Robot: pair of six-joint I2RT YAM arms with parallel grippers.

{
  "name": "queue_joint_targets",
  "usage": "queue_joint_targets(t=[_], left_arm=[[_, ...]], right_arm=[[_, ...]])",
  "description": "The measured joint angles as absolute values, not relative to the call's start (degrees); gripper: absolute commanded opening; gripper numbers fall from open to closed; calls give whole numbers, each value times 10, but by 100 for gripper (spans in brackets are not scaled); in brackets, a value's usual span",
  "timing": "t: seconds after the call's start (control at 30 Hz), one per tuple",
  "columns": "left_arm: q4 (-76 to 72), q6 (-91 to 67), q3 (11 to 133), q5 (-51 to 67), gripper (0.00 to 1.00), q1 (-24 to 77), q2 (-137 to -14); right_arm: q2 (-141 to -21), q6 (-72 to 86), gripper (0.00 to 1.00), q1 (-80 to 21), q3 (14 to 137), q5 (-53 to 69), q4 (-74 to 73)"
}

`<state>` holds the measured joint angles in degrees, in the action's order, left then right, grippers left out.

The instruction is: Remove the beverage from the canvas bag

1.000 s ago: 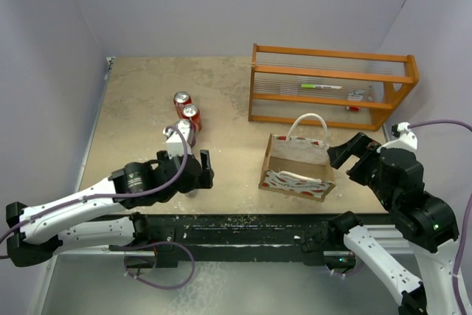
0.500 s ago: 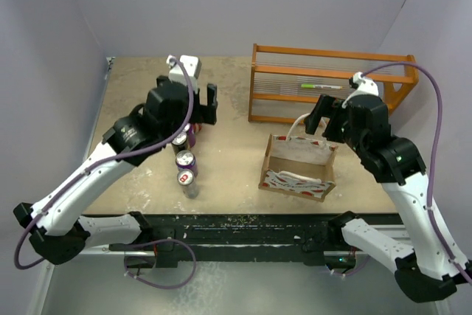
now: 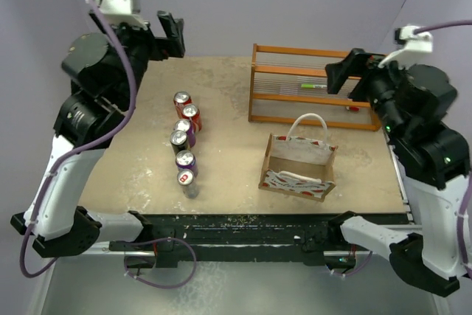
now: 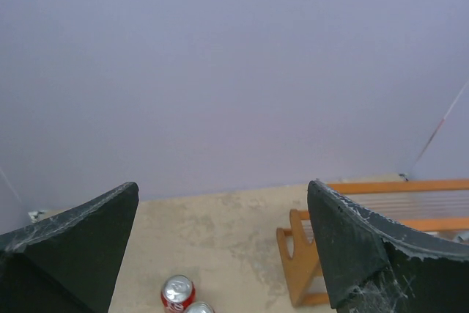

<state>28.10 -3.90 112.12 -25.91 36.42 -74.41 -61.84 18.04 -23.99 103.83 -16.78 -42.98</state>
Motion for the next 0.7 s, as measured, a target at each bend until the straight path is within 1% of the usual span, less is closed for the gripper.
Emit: queue_joint_targets(t=[0.13, 0.33, 0.47, 0.7], left_arm=[[266, -4, 1127, -277, 99, 364, -711], [266, 5, 1111, -289, 99, 364, -641], [267, 4, 1089, -288, 99, 364, -601], [277, -3, 1080, -290, 99, 364, -598]], right_arm=[[-594, 156, 100, -240, 1083, -193, -428], [-557, 145, 100, -240, 1124, -236, -430], [-547, 145, 100, -240, 1123, -263, -432], [-563, 143, 100, -240, 1107, -314, -445]])
